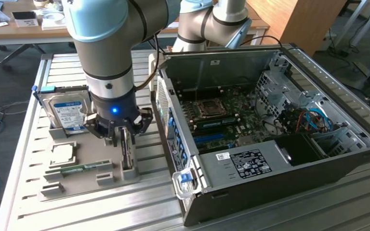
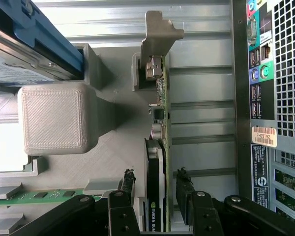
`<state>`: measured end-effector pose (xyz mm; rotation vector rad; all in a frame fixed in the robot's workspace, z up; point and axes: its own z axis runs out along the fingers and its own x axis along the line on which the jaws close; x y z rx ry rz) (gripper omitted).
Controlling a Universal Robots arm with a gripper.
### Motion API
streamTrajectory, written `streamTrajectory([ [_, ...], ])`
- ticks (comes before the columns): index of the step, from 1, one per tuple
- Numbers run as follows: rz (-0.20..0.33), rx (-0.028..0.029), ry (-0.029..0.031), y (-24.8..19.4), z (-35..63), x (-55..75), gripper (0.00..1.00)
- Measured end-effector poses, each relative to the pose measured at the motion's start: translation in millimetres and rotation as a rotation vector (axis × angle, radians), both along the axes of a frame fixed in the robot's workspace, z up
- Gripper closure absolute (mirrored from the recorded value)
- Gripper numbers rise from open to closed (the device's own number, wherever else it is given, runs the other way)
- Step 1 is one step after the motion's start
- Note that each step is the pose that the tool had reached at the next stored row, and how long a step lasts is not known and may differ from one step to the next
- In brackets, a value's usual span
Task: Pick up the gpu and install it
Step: 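Pick up the gpu and move the gpu toward the slot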
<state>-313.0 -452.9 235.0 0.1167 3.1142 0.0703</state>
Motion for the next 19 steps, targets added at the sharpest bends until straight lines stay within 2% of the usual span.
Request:
streamTrajectory([
  [3,0.0,0.0,0.0,0.0,0.0,0.0,0.54],
  [4,0.0,0.0,0.0,0.0,0.0,0.0,0.61],
  [11,0.0,0.0001,0.0,0.1,-0.1,1.6,0.61],
  [19,0.0,0.0,-0.0001,3.7,-0.5,1.6,0.61],
])
